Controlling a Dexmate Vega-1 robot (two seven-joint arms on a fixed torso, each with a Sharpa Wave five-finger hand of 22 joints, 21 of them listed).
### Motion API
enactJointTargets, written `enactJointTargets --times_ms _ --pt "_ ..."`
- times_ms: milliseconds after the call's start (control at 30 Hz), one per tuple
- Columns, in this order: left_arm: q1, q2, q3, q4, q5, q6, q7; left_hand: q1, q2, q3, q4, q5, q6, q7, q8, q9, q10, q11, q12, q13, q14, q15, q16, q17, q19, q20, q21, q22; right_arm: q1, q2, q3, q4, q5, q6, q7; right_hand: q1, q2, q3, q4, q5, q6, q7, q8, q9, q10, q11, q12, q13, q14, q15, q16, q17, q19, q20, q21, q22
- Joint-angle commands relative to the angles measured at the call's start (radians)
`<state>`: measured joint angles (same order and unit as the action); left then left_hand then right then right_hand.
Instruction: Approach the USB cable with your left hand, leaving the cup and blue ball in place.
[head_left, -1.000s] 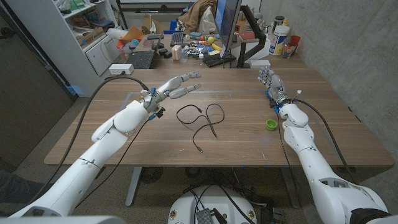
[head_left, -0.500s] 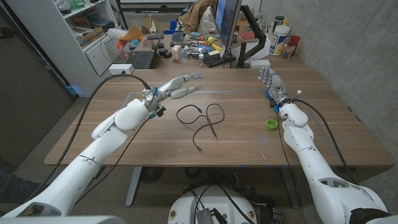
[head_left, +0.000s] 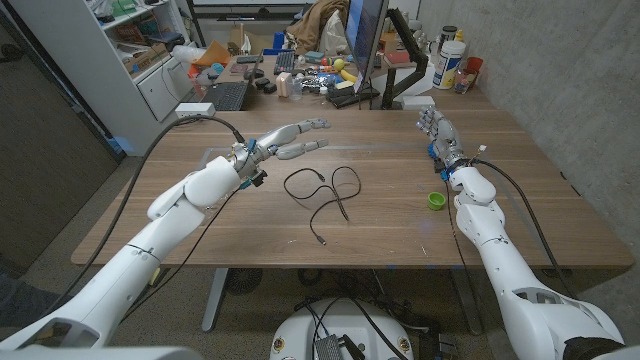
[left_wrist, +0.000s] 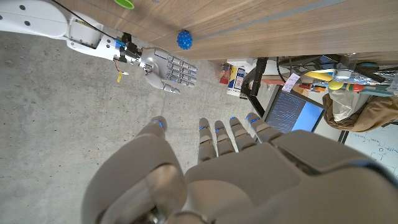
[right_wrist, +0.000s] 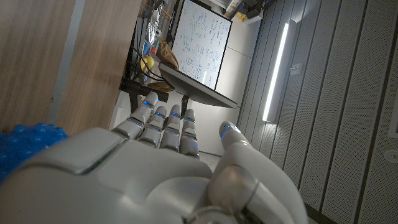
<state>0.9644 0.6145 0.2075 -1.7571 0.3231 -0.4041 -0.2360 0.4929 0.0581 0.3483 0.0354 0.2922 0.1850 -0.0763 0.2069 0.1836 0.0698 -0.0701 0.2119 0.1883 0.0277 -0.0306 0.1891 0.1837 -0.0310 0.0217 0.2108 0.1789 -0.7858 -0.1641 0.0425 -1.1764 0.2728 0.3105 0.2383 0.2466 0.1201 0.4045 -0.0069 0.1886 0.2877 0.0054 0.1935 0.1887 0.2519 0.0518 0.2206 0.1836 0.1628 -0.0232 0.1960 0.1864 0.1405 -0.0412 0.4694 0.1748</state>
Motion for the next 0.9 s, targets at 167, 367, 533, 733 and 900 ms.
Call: enactJointTargets --times_ms 167,367,533,733,900 --pt "-0.019 0.016 0.011 0.005 0.012 -0.003 -0.026 0.013 -0.002 0.001 -0.003 0.000 -0.004 -0.043 -0.007 0.004 0.029 0.002 0.011 0.005 0.031 0.000 0.014 0.002 0.011 0.014 0.005 0.005 0.006 0.002 0.000 0.009 0.003 0.006 -0.001 -0.006 0.000 0.002 -0.009 0.003 0.007 0.001 0.004 0.001 0.011 0.000 -0.002 0.003 0.006 -0.001 -0.001 0.001 0.008 -0.024 -0.006 0.001" --pt "-0.023 0.021 0.014 0.007 0.019 0.001 -0.033 0.015 -0.002 0.001 -0.003 -0.001 0.007 -0.049 -0.003 0.004 0.048 -0.002 0.015 0.005 0.048 -0.006 0.018 0.002 0.013 0.013 0.004 0.005 0.010 0.002 -0.001 0.015 0.001 0.012 -0.001 -0.007 0.000 0.002 -0.009 0.003 0.006 0.000 0.003 0.001 0.011 -0.006 -0.002 0.003 0.008 -0.001 -0.001 0.001 0.009 -0.023 -0.009 0.001" --pt "-0.028 0.024 0.018 0.010 0.029 0.001 -0.033 0.016 -0.002 0.001 -0.004 -0.001 0.021 -0.050 0.001 0.004 0.060 -0.009 0.018 0.005 0.059 -0.008 0.019 0.002 0.016 0.015 0.005 0.005 0.016 0.001 -0.002 0.020 0.000 0.018 0.000 -0.008 0.000 0.002 -0.009 0.003 0.007 -0.002 0.003 0.001 0.011 -0.005 -0.002 0.003 0.007 -0.002 -0.001 0.001 0.010 -0.023 -0.011 0.002" --pt "-0.034 0.023 0.024 0.020 0.033 0.001 -0.034 0.016 -0.001 0.001 -0.004 -0.002 0.033 -0.051 0.004 0.004 0.067 -0.005 0.018 0.005 0.064 -0.008 0.019 0.002 0.021 0.014 0.006 0.005 0.019 0.002 -0.001 0.025 0.000 0.022 -0.002 -0.008 0.000 0.003 -0.010 0.003 0.007 -0.004 0.003 0.001 0.010 -0.010 -0.003 0.003 0.007 -0.003 -0.002 0.000 0.011 -0.022 -0.015 0.002" --pt "-0.039 0.024 0.030 0.023 0.053 -0.002 -0.024 0.016 -0.001 0.000 -0.004 -0.003 0.037 -0.050 0.005 0.005 0.069 -0.008 0.018 0.005 0.067 -0.008 0.018 0.002 0.022 0.014 0.005 0.005 0.019 0.001 -0.001 0.024 -0.001 0.023 -0.003 -0.008 0.000 0.003 -0.011 0.003 0.007 -0.004 0.003 0.001 0.010 -0.008 -0.003 0.003 0.007 -0.004 -0.002 0.000 0.011 -0.021 -0.017 0.002"
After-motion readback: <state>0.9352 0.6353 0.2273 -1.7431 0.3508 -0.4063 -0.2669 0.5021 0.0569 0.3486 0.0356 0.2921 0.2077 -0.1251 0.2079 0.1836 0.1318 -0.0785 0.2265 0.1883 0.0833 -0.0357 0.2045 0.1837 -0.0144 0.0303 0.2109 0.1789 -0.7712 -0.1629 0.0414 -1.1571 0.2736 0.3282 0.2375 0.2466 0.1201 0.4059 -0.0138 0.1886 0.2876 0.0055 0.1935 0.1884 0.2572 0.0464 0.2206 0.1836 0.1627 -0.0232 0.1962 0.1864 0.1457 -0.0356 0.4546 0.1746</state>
